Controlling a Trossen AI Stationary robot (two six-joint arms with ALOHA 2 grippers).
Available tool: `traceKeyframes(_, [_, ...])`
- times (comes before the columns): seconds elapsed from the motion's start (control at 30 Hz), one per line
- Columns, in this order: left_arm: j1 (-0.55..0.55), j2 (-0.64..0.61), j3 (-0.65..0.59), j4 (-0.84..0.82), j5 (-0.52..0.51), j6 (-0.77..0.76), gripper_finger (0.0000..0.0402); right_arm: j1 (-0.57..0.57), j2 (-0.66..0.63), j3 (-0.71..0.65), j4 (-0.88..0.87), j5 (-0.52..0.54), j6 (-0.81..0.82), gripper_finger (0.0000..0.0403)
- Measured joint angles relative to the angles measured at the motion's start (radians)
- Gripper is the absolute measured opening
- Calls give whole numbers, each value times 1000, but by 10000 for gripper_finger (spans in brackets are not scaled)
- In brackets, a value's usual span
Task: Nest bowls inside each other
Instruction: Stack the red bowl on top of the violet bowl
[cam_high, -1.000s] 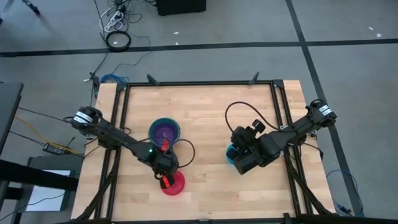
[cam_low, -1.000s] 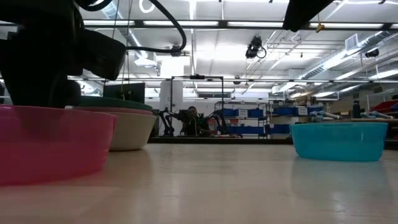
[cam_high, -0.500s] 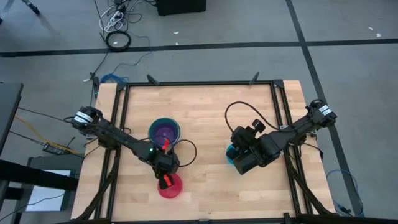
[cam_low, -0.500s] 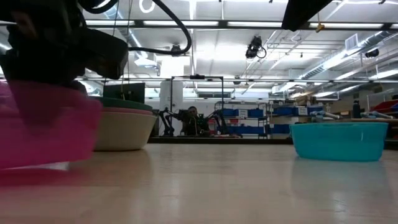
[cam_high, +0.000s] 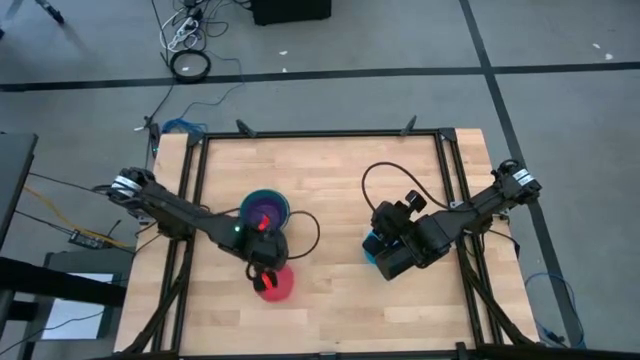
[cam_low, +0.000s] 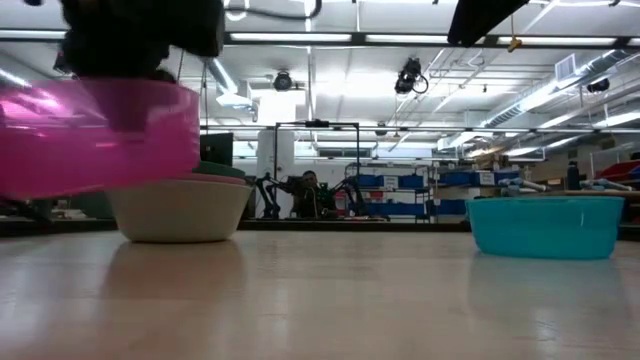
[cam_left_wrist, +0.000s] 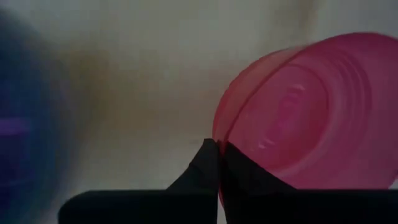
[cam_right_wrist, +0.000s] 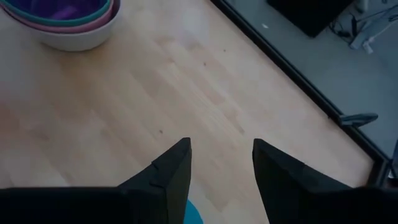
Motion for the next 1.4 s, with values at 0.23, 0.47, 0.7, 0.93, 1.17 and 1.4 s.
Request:
traceKeyframes(0.23, [41,-21,241,-375,-344,94,4,-1,0,-7,33,23,14,156])
traceKeyframes(0.47, [204,-85,292,-433,-424,189,4,-19,1,-77,103,32,5,155])
traceKeyframes(0.7, [407,-163,254,-448,-252,279,4,-39,1,-157,226,13,7,154])
traceKeyframes(0.93, [568,-196,156,-379,28,436,5,-54,1,-193,282,10,5,154])
traceKeyframes(1.17, [684,-195,2,-273,59,486,6,-56,1,-194,287,8,-3,154])
traceKeyframes(1.4, [732,-189,-76,-219,60,522,20,-57,1,-194,288,12,-3,154])
